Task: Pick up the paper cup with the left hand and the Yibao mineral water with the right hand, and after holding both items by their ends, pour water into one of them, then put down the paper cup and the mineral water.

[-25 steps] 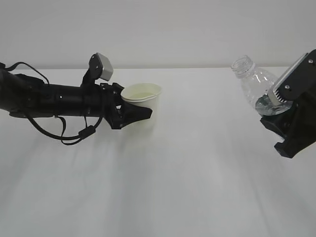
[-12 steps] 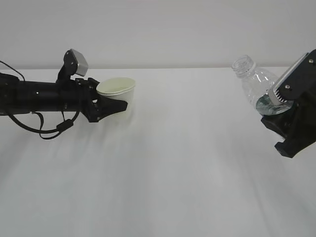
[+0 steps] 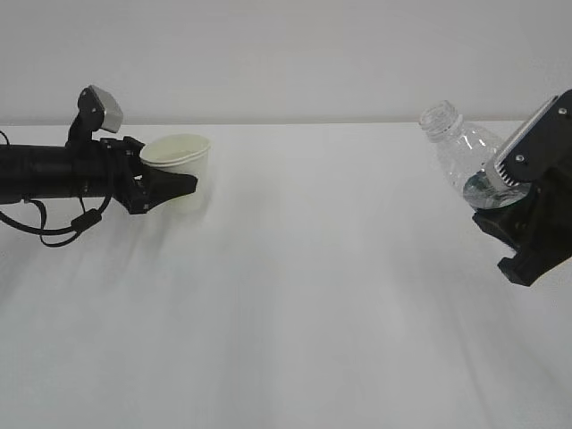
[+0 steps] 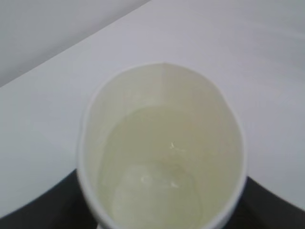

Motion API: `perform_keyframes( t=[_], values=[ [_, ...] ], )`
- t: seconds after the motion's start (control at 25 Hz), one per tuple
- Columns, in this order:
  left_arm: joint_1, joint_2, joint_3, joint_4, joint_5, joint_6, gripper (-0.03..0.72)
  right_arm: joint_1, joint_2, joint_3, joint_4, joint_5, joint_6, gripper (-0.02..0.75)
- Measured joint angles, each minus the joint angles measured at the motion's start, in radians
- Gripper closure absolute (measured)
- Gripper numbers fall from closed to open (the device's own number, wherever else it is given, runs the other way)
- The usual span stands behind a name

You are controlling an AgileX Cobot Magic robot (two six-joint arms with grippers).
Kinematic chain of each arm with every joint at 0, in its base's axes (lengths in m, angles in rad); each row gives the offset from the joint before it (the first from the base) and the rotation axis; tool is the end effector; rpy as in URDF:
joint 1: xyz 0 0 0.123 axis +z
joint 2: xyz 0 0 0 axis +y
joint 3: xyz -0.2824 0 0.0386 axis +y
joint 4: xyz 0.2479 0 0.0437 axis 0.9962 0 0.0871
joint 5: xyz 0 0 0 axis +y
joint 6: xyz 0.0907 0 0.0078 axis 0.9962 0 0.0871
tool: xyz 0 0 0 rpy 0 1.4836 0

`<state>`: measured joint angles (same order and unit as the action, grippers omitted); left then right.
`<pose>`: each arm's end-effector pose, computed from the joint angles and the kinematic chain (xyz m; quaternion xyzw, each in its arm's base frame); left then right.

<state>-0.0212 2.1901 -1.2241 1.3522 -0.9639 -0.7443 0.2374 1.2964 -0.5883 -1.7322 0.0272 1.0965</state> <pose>0.4163 -0.0818 0.1217 0.3933 0.7128 -0.2932 0.5013 0.2452 0.0567 0.2247 -0.3700 0.8075 -0.1025 0.4478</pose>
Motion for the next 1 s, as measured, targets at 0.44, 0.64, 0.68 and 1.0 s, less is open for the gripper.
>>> perform_keyframes(
  t=[0.44,0.64,0.68,1.0],
  values=[
    [0.002,0.005,0.000,-0.066,-0.032,0.063,0.225,0.000,0.000,0.000,-0.014,0.004,0.000,0.309],
    [0.002,0.051,0.000,-0.106,-0.063,0.088,0.225,0.000,0.000,-0.018,-0.017,0.004,0.000,0.309],
    [0.002,0.056,0.000,-0.110,-0.068,0.093,0.225,0.000,0.000,-0.018,-0.019,0.006,0.000,0.309],
    [0.002,0.092,0.000,-0.139,-0.070,0.135,0.225,0.000,0.000,-0.019,-0.022,0.018,0.000,0.309]
  ],
)
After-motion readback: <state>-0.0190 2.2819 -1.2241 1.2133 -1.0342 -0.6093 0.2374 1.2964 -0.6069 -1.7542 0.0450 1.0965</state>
